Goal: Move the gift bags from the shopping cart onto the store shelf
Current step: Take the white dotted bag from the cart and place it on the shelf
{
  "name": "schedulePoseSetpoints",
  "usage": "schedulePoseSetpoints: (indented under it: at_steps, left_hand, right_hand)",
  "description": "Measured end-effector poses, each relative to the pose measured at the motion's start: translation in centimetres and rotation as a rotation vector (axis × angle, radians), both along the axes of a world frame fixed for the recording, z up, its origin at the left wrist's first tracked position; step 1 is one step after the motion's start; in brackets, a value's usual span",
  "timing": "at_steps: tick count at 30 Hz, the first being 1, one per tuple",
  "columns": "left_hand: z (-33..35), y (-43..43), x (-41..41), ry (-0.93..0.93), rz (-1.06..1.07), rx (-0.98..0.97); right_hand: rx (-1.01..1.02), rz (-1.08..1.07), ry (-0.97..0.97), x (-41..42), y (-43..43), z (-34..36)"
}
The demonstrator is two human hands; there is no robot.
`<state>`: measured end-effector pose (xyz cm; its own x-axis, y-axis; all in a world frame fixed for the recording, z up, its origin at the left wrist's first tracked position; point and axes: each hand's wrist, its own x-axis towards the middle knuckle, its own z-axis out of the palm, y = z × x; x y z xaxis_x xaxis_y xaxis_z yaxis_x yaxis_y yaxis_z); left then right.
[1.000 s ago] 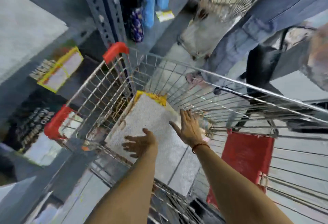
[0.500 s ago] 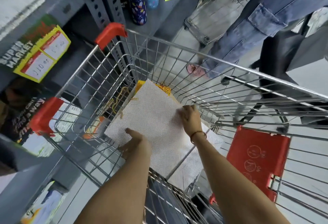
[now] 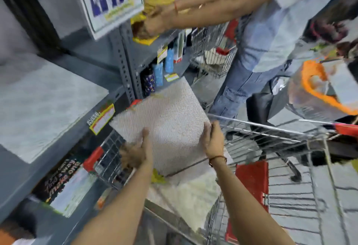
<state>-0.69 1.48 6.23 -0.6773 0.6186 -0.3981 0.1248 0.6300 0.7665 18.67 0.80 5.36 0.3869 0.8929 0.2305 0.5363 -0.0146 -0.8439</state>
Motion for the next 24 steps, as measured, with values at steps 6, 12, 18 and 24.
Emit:
schedulePoseSetpoints:
  at_steps: [6, 12, 18, 24]
  left_hand:
    - [10.4, 2.3, -2.6, -0.017, -0.267, 0.643]
    - [15.7, 1.2, -6.4, -0.093, -0.375, 0.814]
    - [16.7, -1.0, -11.1, -0.037, -0.281, 0.827]
    - [16.3, -2.7, -18.1, -0.039, -0.051, 0.78]
  right_hand:
    - [0.229, -0.16, 0.165, -0.6, 1.7, 10.7]
    - [0.257, -0.135, 0.365, -4.0, 1.6, 15.7]
    - [0.216, -0.014, 0.413, -8.5, 1.0, 16.5]
    - [0.044, 0.424, 0.401, -12.6, 0.7, 16.0]
